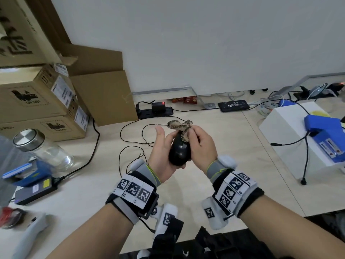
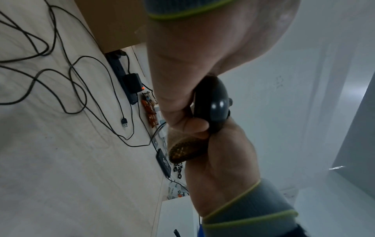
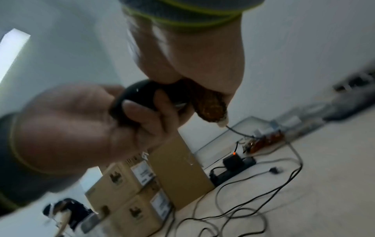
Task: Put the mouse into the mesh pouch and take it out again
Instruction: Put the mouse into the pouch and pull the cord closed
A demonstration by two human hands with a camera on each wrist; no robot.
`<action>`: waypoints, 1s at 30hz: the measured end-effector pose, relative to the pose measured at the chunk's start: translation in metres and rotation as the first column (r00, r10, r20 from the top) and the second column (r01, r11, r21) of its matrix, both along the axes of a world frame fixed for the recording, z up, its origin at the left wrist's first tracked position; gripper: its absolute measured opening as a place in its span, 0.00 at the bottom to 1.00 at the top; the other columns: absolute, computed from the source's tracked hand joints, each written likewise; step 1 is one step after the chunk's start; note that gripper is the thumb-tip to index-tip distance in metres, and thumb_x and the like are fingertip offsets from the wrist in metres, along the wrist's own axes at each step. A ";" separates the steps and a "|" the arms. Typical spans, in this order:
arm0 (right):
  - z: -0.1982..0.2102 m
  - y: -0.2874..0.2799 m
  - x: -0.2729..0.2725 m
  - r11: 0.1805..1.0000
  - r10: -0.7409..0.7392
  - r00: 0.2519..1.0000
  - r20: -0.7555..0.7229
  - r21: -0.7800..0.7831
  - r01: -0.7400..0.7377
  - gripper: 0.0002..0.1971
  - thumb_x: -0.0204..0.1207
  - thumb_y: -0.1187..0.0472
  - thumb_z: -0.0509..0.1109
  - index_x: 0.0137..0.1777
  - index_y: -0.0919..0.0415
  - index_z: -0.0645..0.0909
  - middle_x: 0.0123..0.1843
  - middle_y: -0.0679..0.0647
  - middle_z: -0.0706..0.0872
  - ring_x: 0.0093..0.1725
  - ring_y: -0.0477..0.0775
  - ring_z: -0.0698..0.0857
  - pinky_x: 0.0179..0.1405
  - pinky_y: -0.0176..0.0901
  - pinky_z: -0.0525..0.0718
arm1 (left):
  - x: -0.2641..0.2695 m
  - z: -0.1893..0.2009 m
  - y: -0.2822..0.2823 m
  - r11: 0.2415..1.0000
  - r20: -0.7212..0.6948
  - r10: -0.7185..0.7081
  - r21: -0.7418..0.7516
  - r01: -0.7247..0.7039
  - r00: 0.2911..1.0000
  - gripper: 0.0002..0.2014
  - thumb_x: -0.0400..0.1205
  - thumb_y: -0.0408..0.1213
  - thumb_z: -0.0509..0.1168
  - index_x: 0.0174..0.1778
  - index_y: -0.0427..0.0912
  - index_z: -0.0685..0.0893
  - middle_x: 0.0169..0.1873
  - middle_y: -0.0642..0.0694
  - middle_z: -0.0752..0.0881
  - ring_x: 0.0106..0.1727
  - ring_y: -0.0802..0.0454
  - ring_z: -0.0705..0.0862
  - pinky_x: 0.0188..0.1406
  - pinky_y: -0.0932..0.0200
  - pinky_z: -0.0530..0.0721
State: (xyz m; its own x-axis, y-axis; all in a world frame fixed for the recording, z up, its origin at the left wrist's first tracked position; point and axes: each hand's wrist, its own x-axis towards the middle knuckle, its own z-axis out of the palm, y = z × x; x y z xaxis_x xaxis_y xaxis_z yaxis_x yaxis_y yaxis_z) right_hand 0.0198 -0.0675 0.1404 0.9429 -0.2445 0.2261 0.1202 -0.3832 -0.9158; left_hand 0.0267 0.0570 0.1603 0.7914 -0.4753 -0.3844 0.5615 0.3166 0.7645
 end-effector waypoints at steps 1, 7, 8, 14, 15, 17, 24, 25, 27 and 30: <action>0.000 0.004 -0.003 1.000 0.008 1.000 0.029 -0.023 -0.007 0.12 0.81 0.56 0.57 0.51 0.52 0.83 0.47 0.45 0.86 0.50 0.45 0.83 0.54 0.47 0.80 | 0.000 0.001 0.000 1.000 0.000 -0.004 -0.012 0.004 1.000 0.45 0.76 0.76 0.35 0.71 0.47 0.77 0.55 0.38 0.84 0.43 0.42 0.83 0.33 0.55 0.73; -0.016 0.016 -0.029 0.845 0.356 0.878 0.319 -0.511 -0.157 0.16 0.81 0.61 0.62 0.66 0.61 0.83 0.71 0.62 0.80 0.77 0.64 0.71 0.82 0.54 0.61 | 0.006 0.006 0.007 0.967 -0.119 0.015 -0.250 -0.044 0.993 0.52 0.75 0.77 0.38 0.73 0.35 0.77 0.68 0.37 0.81 0.72 0.41 0.79 0.72 0.45 0.74; -0.016 0.009 -0.023 0.851 0.379 0.870 0.316 -0.488 -0.194 0.16 0.81 0.61 0.63 0.66 0.59 0.83 0.71 0.60 0.80 0.77 0.60 0.71 0.81 0.51 0.62 | 0.006 0.004 0.007 0.973 -0.096 0.012 -0.229 -0.033 0.995 0.52 0.75 0.77 0.37 0.74 0.37 0.76 0.67 0.38 0.82 0.69 0.41 0.81 0.67 0.46 0.78; 0.006 -0.010 0.008 0.957 -0.081 0.978 -0.192 0.258 0.130 0.11 0.83 0.57 0.62 0.40 0.52 0.82 0.31 0.48 0.81 0.28 0.52 0.77 0.31 0.45 0.76 | 0.000 0.008 0.009 0.998 0.057 -0.056 -0.009 0.057 0.997 0.40 0.78 0.72 0.39 0.71 0.47 0.76 0.45 0.39 0.84 0.31 0.42 0.80 0.27 0.58 0.68; 0.008 -0.014 0.011 0.912 -0.076 0.965 -0.249 0.374 0.169 0.12 0.84 0.57 0.62 0.40 0.55 0.82 0.33 0.54 0.81 0.32 0.54 0.77 0.33 0.50 0.77 | -0.001 0.010 0.010 0.998 0.077 -0.066 -0.010 0.066 0.995 0.36 0.80 0.69 0.43 0.71 0.47 0.76 0.45 0.40 0.84 0.31 0.43 0.81 0.27 0.58 0.69; 0.015 -0.022 0.013 0.799 -0.034 0.961 -0.273 0.570 0.190 0.13 0.86 0.59 0.60 0.44 0.59 0.83 0.43 0.61 0.86 0.42 0.57 0.82 0.47 0.59 0.83 | -0.003 0.009 0.013 0.998 0.101 -0.068 -0.009 0.069 0.993 0.27 0.81 0.59 0.60 0.71 0.47 0.74 0.46 0.41 0.84 0.33 0.43 0.83 0.25 0.58 0.72; 0.037 -0.039 0.016 0.599 -0.026 0.976 -0.217 0.778 0.189 0.10 0.86 0.61 0.61 0.57 0.63 0.82 0.53 0.59 0.89 0.50 0.56 0.88 0.55 0.56 0.88 | -0.008 -0.006 0.025 0.925 0.373 -0.090 0.375 -0.061 0.923 0.22 0.77 0.24 0.70 0.66 0.43 0.77 0.47 0.42 0.87 0.40 0.50 0.86 0.34 0.60 0.83; 0.037 -0.039 0.015 0.632 -0.054 0.978 -0.203 0.751 0.191 0.08 0.85 0.62 0.62 0.54 0.61 0.83 0.51 0.58 0.89 0.49 0.55 0.88 0.55 0.55 0.87 | -0.008 -0.007 0.026 0.910 0.420 -0.089 0.403 -0.098 0.903 0.23 0.76 0.26 0.72 0.66 0.46 0.79 0.48 0.46 0.88 0.40 0.53 0.86 0.37 0.62 0.84; 0.036 -0.034 0.010 0.823 -0.130 0.980 -0.149 0.535 0.190 0.07 0.82 0.64 0.65 0.46 0.56 0.83 0.44 0.54 0.88 0.43 0.52 0.85 0.49 0.52 0.87 | -0.009 -0.010 0.026 0.889 0.488 -0.066 0.425 -0.171 0.871 0.27 0.71 0.32 0.76 0.66 0.50 0.82 0.52 0.52 0.90 0.48 0.58 0.88 0.49 0.64 0.85; 0.026 -0.016 -0.001 0.994 -0.064 0.998 -0.027 0.084 0.066 0.08 0.79 0.66 0.66 0.43 0.52 0.81 0.40 0.53 0.86 0.38 0.46 0.79 0.40 0.42 0.80 | -0.011 -0.016 0.022 0.827 0.550 -0.042 0.487 -0.279 0.834 0.26 0.67 0.38 0.78 0.62 0.52 0.84 0.50 0.55 0.91 0.53 0.58 0.89 0.55 0.61 0.85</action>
State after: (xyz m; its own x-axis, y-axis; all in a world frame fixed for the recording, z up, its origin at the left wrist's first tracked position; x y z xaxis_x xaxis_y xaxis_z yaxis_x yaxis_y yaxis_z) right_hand 0.0187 -0.0833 0.1662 0.9293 -0.3230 0.1792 0.0748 -0.3106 -0.9476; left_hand 0.0162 0.0794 0.1444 0.9757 -0.2115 -0.0570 0.0162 -0.1898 0.9817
